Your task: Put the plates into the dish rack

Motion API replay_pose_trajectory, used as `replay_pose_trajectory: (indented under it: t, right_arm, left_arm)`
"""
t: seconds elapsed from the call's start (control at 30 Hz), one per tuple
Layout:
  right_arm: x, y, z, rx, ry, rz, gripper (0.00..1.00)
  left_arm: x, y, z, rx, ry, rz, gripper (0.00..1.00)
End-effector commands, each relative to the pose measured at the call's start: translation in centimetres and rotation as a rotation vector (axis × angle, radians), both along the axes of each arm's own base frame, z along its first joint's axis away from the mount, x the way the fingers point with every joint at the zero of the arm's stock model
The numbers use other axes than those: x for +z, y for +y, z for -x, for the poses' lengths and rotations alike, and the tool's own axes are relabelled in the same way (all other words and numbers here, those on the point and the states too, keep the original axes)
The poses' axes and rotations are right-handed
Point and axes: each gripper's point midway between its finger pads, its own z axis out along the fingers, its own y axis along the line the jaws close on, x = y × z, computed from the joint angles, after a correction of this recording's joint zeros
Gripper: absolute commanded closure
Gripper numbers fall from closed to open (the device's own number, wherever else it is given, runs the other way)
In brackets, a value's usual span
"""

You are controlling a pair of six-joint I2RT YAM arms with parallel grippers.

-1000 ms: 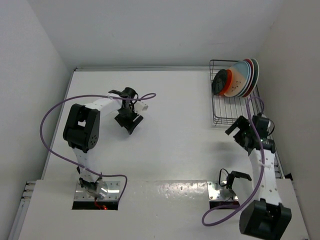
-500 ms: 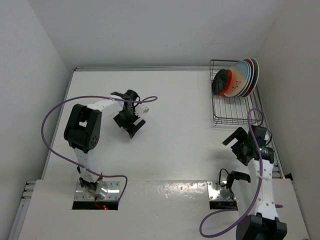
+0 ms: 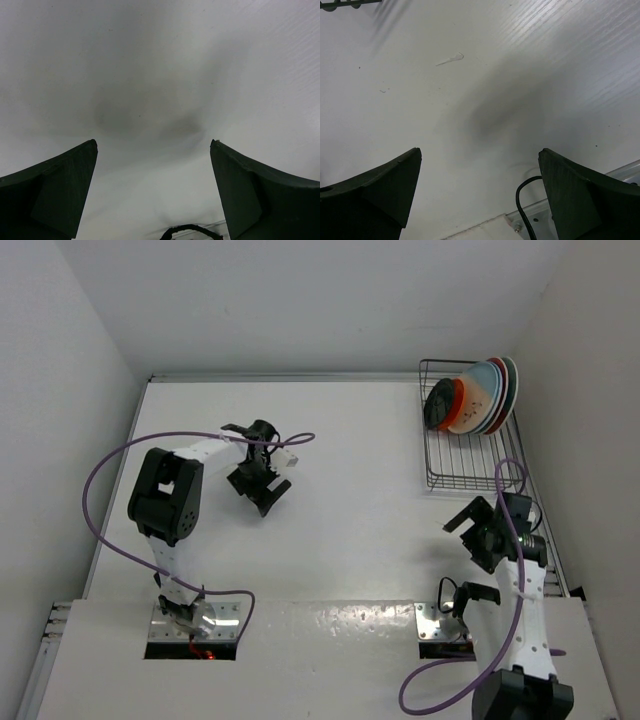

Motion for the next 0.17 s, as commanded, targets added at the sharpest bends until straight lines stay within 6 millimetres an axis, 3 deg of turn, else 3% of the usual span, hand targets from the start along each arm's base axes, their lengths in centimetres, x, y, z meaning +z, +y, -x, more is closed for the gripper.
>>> replay_pose_trajectory:
  t: [0.0, 0.13]
  right_arm:
    - [0.02, -0.09, -0.50, -0.015, -0.013, -0.006, 0.01]
    - [0.67, -0.07, -1.28, -0.007, -0.051, -0.008, 0.01]
  left_arm:
    - [0.02, 0.08, 0.06, 0.007, 0.011, 0.011, 0.00]
    - [-0.26, 0.11, 0.14, 0.007, 0.019, 0.008, 0.00]
